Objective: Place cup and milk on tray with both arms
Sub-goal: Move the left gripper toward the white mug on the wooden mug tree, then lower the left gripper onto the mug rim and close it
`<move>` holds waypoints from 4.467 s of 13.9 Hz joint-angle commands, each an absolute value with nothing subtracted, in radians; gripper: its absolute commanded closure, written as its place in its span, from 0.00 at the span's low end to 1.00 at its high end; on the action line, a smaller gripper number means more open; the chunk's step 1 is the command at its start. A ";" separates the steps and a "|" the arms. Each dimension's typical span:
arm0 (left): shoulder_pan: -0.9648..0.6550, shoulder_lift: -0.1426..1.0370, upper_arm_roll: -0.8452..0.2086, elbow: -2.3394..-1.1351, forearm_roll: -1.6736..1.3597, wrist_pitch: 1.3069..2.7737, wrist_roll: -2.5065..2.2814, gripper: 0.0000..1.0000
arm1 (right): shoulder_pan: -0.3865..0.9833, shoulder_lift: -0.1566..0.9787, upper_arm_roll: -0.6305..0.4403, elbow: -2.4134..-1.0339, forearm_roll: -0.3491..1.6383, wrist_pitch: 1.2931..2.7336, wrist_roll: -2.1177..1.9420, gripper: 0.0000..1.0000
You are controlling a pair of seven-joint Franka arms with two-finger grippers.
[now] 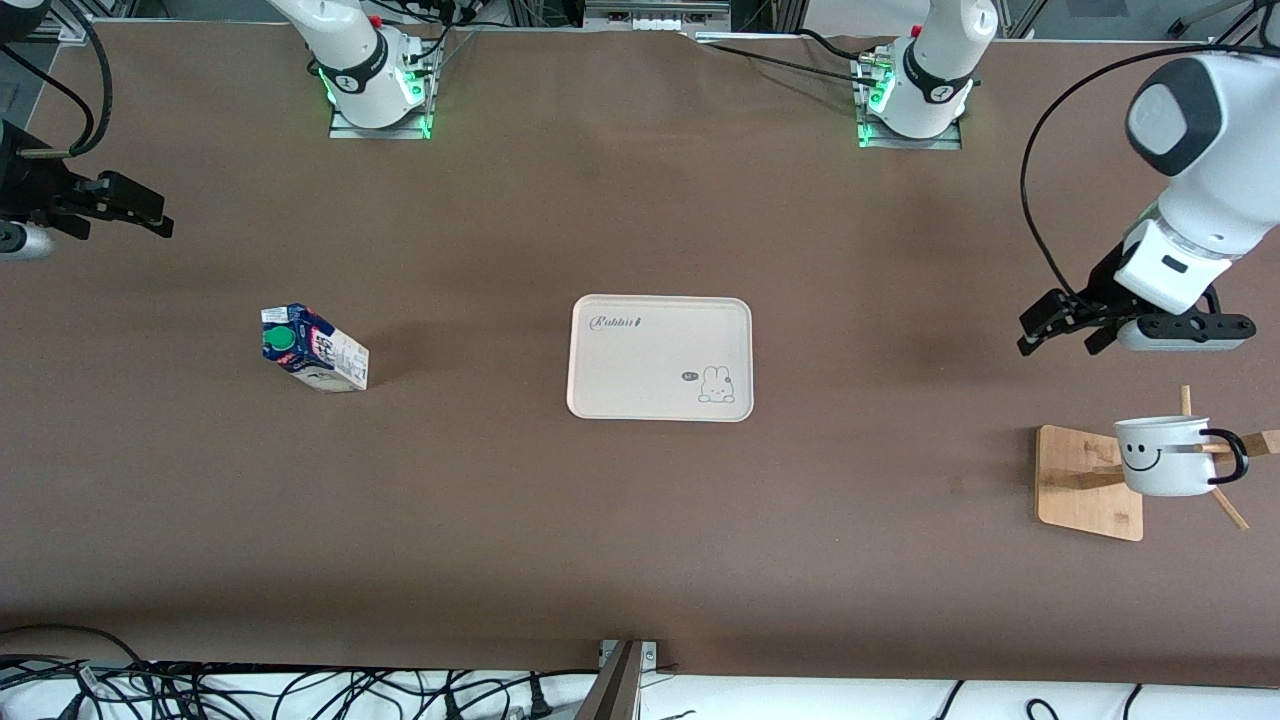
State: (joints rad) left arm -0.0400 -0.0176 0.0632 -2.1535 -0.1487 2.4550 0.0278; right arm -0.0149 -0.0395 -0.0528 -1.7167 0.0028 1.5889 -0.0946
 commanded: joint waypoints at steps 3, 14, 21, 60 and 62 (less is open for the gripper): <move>-0.055 -0.028 0.054 -2.282 -0.173 2.833 0.041 0.00 | -0.023 -0.034 -0.051 -1.698 0.003 1.572 -0.092 0.00; -0.055 -0.009 0.055 -2.456 -0.158 3.228 0.037 0.00 | -0.023 -0.032 -0.049 -1.697 0.003 1.574 -0.092 0.00; -0.025 -0.003 0.057 -2.445 -0.158 3.238 0.086 0.00 | -0.023 -0.032 -0.049 -1.697 0.003 1.574 -0.092 0.00; 0.044 0.206 0.066 -2.342 -0.152 3.501 0.132 0.00 | -0.025 -0.032 -0.051 -1.698 0.005 1.571 -0.092 0.00; 0.046 0.206 0.066 -2.344 -0.152 3.501 0.141 0.19 | -0.025 -0.032 -0.051 -1.698 0.005 1.566 -0.092 0.00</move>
State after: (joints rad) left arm 0.0427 0.2304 0.0665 -2.3224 -0.1478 3.4968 0.1270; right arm -0.0154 -0.0384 -0.0542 -1.7166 0.0028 1.5870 -0.0946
